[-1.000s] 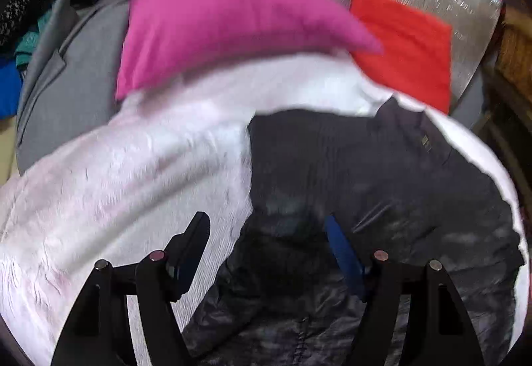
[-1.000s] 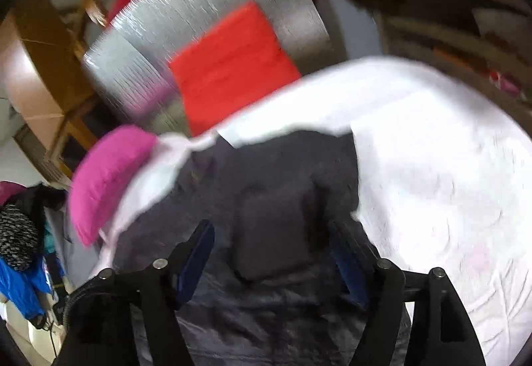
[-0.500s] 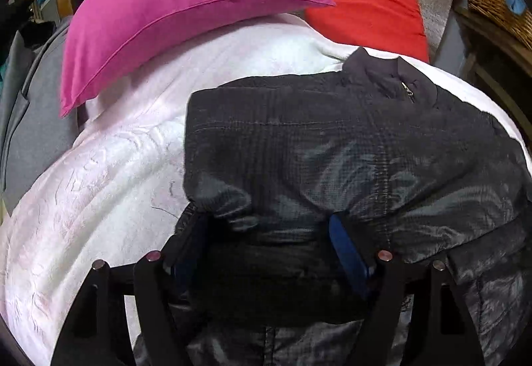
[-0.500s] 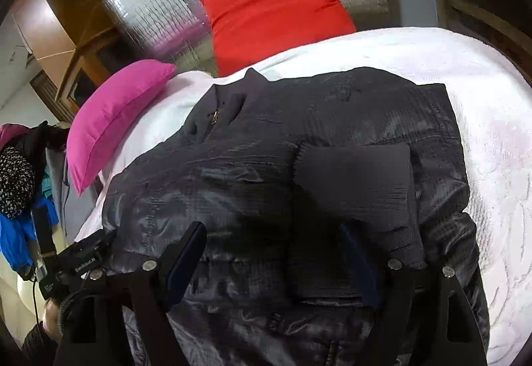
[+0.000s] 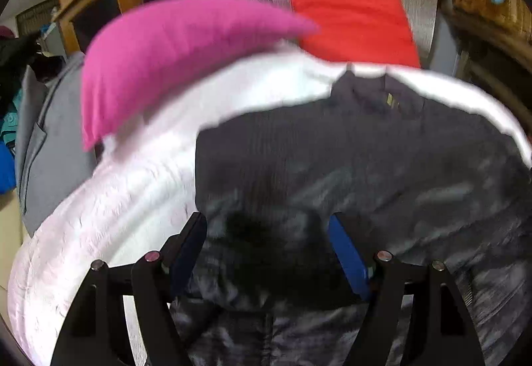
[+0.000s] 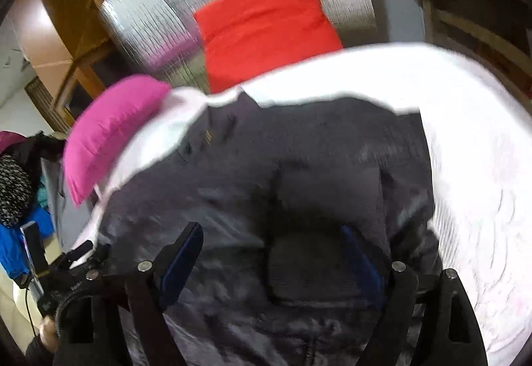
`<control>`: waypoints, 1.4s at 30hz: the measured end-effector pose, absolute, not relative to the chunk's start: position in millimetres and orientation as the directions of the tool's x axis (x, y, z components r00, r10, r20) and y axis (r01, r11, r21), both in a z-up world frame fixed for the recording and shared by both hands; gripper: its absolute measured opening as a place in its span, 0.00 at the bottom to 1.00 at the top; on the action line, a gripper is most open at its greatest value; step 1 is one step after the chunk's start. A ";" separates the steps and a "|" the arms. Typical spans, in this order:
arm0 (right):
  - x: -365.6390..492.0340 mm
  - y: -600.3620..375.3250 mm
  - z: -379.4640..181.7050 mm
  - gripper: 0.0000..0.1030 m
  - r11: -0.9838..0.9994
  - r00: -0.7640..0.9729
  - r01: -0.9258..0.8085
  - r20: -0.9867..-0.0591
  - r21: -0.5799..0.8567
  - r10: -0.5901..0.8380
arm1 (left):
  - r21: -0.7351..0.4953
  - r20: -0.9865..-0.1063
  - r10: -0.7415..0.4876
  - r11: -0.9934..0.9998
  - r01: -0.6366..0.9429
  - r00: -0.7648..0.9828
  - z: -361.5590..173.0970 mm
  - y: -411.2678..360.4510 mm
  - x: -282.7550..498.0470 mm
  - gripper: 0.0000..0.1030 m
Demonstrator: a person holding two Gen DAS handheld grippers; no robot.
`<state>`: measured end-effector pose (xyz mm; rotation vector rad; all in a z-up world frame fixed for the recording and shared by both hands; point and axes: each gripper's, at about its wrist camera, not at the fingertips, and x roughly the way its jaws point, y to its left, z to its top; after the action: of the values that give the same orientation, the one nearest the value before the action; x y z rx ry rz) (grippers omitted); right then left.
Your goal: Fold large clothes
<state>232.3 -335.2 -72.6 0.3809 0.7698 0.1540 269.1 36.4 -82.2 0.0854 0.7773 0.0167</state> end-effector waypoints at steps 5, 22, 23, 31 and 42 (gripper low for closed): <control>263.5 -324.6 -67.9 0.84 0.916 0.715 -0.015 -0.636 0.401 0.290 | 0.041 -0.709 -0.043 0.994 0.102 0.704 -78.8 4.7 278.9 0.75; 152.6 -366.6 -60.0 0.85 0.941 0.693 0.001 -0.679 0.338 0.243 | -0.085 -0.746 0.002 0.992 -0.098 0.666 -69.6 124.0 216.6 0.76; 143.0 -371.9 -60.4 0.85 0.942 0.688 0.009 -0.685 0.336 0.238 | -0.123 -0.758 -0.004 0.983 -0.137 0.652 -73.8 141.8 213.6 0.76; 132.3 -308.1 -29.8 0.85 0.915 0.669 -0.157 -0.642 0.371 0.375 | -0.365 -0.767 -0.179 0.911 -0.190 0.617 -77.8 189.0 265.9 0.76; 254.0 -80.3 -60.3 0.85 0.902 0.572 -0.390 -0.720 0.183 0.393 | -0.366 -0.819 -0.259 0.923 -0.120 0.512 -115.5 157.2 357.8 0.74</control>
<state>254.0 -80.3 -60.3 0.0036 0.8445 0.4594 357.8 157.2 -115.5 -0.4052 1.0380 -0.0863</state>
